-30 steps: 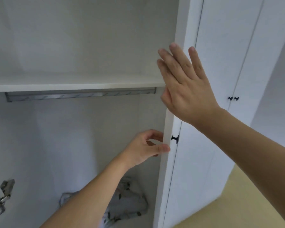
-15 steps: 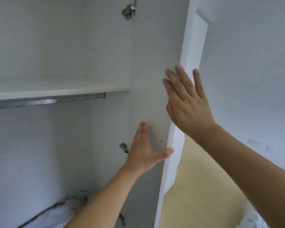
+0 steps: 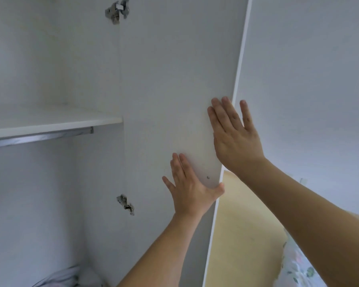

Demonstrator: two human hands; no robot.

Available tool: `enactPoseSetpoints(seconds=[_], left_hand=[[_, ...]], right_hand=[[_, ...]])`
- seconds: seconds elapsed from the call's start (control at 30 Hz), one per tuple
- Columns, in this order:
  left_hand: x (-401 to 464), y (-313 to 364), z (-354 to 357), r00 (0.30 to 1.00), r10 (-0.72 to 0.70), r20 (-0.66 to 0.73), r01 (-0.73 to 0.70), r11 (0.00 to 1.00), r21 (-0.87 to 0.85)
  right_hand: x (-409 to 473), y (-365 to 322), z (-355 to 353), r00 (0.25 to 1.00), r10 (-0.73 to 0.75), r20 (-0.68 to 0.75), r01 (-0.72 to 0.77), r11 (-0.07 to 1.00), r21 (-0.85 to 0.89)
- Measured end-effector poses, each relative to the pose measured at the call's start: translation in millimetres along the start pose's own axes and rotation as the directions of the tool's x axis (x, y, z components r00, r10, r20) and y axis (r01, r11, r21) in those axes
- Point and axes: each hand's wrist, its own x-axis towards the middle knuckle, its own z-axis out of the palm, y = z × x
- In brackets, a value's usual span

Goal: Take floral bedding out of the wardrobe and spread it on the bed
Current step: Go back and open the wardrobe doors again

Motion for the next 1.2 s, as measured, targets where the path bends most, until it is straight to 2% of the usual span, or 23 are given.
enactPoseSetpoints(seconds=[0.13, 0.27, 0.43, 0.5, 0.57, 0.7, 0.83, 0.93, 1.03, 1.13, 1.2], left_hand=[[14, 13, 25, 1.0, -0.027, -0.006, 0.026, 1.0, -0.011], [21, 9, 42, 0.999, -0.006, -0.04, 0.005, 1.0, -0.028], [22, -16, 44, 0.986, 0.149, -0.08, -0.155, 0.985, -0.076], [23, -44, 36, 0.97, 0.236, -0.063, -0.241, 0.967, -0.077], [23, -88, 23, 0.967, 0.243, -0.083, -0.247, 0.968, -0.047], [16, -194, -20, 0.991, 0.066, -0.116, -0.054, 0.993, 0.105], [-11, -301, -85, 0.987, -0.079, -0.143, 0.118, 0.95, 0.29], [-43, -370, -136, 0.95, -0.239, -0.202, 0.3, 0.88, 0.369], [-85, -436, -177, 0.882, -0.383, -0.275, 0.468, 0.78, 0.414], [-129, -495, -205, 0.824, -0.489, -0.286, 0.565, 0.672, 0.478], [-153, -526, -210, 0.804, -0.537, -0.256, 0.58, 0.611, 0.539]], right_hand=[[0, 13, 21, 0.996, 0.007, 0.091, -0.007, 1.0, -0.001], [1, 17, 30, 0.995, -0.01, 0.099, 0.008, 1.0, 0.025], [2, 3, 29, 0.996, 0.01, 0.093, -0.014, 0.999, 0.045], [4, -14, 27, 0.994, 0.025, 0.106, -0.032, 0.997, 0.071], [5, -42, 27, 0.993, 0.0, 0.119, -0.015, 0.993, 0.12], [7, -131, 34, 0.979, -0.091, 0.183, 0.035, 0.957, 0.287], [3, -255, 34, 0.946, -0.257, 0.198, 0.127, 0.855, 0.503], [-3, -349, 24, 0.905, -0.38, 0.19, 0.176, 0.742, 0.646], [-16, -434, 8, 0.854, -0.496, 0.159, 0.22, 0.621, 0.752], [-42, -511, -3, 0.77, -0.62, 0.148, 0.243, 0.5, 0.831], [-63, -552, -3, 0.714, -0.69, 0.119, 0.272, 0.43, 0.861]])
